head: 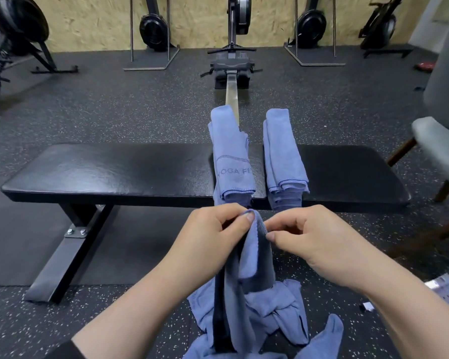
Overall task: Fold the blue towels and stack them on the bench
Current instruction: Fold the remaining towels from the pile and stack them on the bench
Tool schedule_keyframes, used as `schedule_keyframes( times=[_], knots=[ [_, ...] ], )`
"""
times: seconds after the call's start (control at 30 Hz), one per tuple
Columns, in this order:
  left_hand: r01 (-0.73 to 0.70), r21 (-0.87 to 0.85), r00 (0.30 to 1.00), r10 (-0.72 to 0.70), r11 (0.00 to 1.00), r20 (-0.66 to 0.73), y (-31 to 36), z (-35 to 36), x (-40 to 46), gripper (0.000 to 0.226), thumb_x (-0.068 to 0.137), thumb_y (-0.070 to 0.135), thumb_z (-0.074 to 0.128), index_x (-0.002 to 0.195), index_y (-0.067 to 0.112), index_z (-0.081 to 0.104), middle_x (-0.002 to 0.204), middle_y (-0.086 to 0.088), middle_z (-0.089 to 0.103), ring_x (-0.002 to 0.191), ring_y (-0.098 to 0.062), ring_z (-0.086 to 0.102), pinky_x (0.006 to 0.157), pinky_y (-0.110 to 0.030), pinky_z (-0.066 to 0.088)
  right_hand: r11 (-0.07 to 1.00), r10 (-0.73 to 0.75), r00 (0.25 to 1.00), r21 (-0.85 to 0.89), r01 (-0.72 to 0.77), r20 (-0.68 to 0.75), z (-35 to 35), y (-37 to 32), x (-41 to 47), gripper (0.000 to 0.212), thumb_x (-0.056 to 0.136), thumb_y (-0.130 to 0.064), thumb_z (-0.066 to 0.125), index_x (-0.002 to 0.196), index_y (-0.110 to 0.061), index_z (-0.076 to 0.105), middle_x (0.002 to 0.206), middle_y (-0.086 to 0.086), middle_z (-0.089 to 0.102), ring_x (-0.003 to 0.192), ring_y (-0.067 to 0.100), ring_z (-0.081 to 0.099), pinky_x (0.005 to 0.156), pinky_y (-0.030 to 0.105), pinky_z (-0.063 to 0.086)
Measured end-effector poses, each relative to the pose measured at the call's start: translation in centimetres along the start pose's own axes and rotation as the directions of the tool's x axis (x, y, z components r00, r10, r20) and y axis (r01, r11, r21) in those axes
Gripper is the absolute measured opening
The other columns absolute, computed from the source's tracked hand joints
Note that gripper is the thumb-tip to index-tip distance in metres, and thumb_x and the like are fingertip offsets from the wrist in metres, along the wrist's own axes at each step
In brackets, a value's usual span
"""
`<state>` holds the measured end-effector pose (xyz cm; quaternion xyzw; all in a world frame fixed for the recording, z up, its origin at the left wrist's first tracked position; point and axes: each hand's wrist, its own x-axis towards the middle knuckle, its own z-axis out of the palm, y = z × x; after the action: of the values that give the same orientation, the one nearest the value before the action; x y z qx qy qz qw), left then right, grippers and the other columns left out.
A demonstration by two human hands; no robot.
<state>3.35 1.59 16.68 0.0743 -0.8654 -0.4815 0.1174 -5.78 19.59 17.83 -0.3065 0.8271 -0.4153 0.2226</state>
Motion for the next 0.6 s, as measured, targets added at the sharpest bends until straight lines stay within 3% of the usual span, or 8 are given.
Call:
schedule_keyframes(
  times=[0.07, 0.1, 0.17, 0.23, 0.33, 0.4, 0.5, 0.6],
  knots=[
    [0.015, -0.023, 0.999, -0.016, 1.0, -0.03, 0.0, 0.0, 0.2, 0.032, 0.096, 0.032, 0.063, 0.073, 0.009, 0.065, 0.065, -0.006, 0.051, 0.062, -0.005, 0.039, 0.058, -0.023, 0.032, 1.0, 0.0, 0.996, -0.001, 0.0, -0.09, 0.1, -0.1, 0.0, 0.016, 0.092, -0.026, 0.067, 0.089, -0.037, 0.078, 0.082, 0.001, 0.075, 0.072, 0.024, 0.063, 0.08, 0.045, 0.054],
    [0.031, -0.031, 0.998, -0.032, 0.999, -0.049, 0.0, 0.0, 0.4, 0.034, 0.094, 0.032, 0.065, 0.071, 0.006, 0.063, 0.061, -0.001, 0.045, 0.06, -0.005, 0.037, 0.056, -0.022, 0.03, 0.998, -0.001, 0.993, 0.066, 0.009, -0.122, 0.2, -0.2, 0.0, 0.013, 0.093, -0.03, 0.066, 0.09, -0.035, 0.078, 0.083, 0.0, 0.076, 0.078, 0.026, 0.065, 0.081, 0.045, 0.053],
    [0.063, -0.029, 0.994, -0.066, 0.998, -0.086, 0.1, 0.2, 0.6, 0.039, 0.091, 0.032, 0.07, 0.068, 0.003, 0.057, 0.056, 0.009, 0.039, 0.055, -0.004, 0.033, 0.051, -0.02, 0.027, 0.975, 0.0, 0.995, 0.221, 0.022, -0.098, 0.1, -0.6, -0.2, 0.022, 0.091, -0.05, 0.064, 0.096, -0.033, 0.078, 0.092, -0.007, 0.078, 0.093, 0.017, 0.071, 0.086, 0.037, 0.054],
    [0.068, -0.035, 0.993, -0.071, 0.997, -0.096, 0.1, 0.4, 0.9, 0.042, 0.089, 0.032, 0.072, 0.063, 0.005, 0.052, 0.055, 0.009, 0.036, 0.053, -0.004, 0.03, 0.049, -0.02, 0.025, 0.981, -0.016, 1.0, 0.195, 0.02, -0.021, 0.1, -0.9, -0.3, 0.037, 0.081, -0.066, 0.066, 0.099, -0.036, 0.076, 0.095, -0.014, 0.077, 0.093, 0.005, 0.071, 0.087, 0.029, 0.053],
    [0.056, -0.048, 0.996, -0.059, 0.997, -0.074, 0.2, 0.5, 1.1, 0.043, 0.089, 0.034, 0.072, 0.062, 0.006, 0.052, 0.056, 0.005, 0.037, 0.054, -0.006, 0.031, 0.05, -0.024, 0.025, 0.999, -0.027, 1.0, -0.045, 0.027, -0.007, 0.5, -0.6, -0.1, 0.035, 0.087, -0.051, 0.069, 0.082, -0.017, 0.068, 0.065, -0.013, 0.06, 0.061, 0.003, 0.049, 0.064, 0.034, 0.042],
    [0.052, -0.06, 0.996, -0.055, 0.997, -0.063, 0.0, 0.4, 1.3, 0.042, 0.089, 0.034, 0.074, 0.062, 0.009, 0.054, 0.056, 0.006, 0.04, 0.054, -0.006, 0.033, 0.05, -0.023, 0.026, 0.993, -0.025, 0.996, -0.118, 0.014, -0.089, 0.3, -0.2, 0.2, 0.046, 0.095, -0.046, 0.06, 0.073, -0.005, 0.054, 0.059, -0.009, 0.039, 0.056, 0.006, 0.034, 0.058, 0.035, 0.031],
    [0.086, -0.117, 0.996, -0.083, 0.989, 0.026, -0.6, 0.1, 1.4, 0.028, 0.089, 0.033, 0.075, 0.072, 0.013, 0.064, 0.061, 0.007, 0.054, 0.059, -0.007, 0.042, 0.057, -0.025, 0.033, 0.985, -0.055, 0.976, -0.173, 0.018, -0.21, -0.8, 0.1, 0.4, 0.05, 0.099, -0.043, 0.056, 0.071, -0.001, 0.052, 0.061, -0.002, 0.038, 0.057, 0.009, 0.036, 0.059, 0.041, 0.039],
    [0.117, 0.024, 0.971, -0.119, 0.993, 0.207, -1.9, -0.1, 1.2, 0.031, 0.091, 0.036, 0.072, 0.078, 0.01, 0.061, 0.065, 0.009, 0.05, 0.062, -0.008, 0.04, 0.061, -0.03, 0.033, 0.999, -0.044, 0.93, -0.032, 0.035, -0.364, -1.4, 0.0, 0.1, 0.051, 0.102, -0.034, 0.056, 0.068, 0.003, 0.049, 0.056, 0.002, 0.04, 0.044, 0.007, 0.042, 0.048, 0.027, 0.038]
  ],
)
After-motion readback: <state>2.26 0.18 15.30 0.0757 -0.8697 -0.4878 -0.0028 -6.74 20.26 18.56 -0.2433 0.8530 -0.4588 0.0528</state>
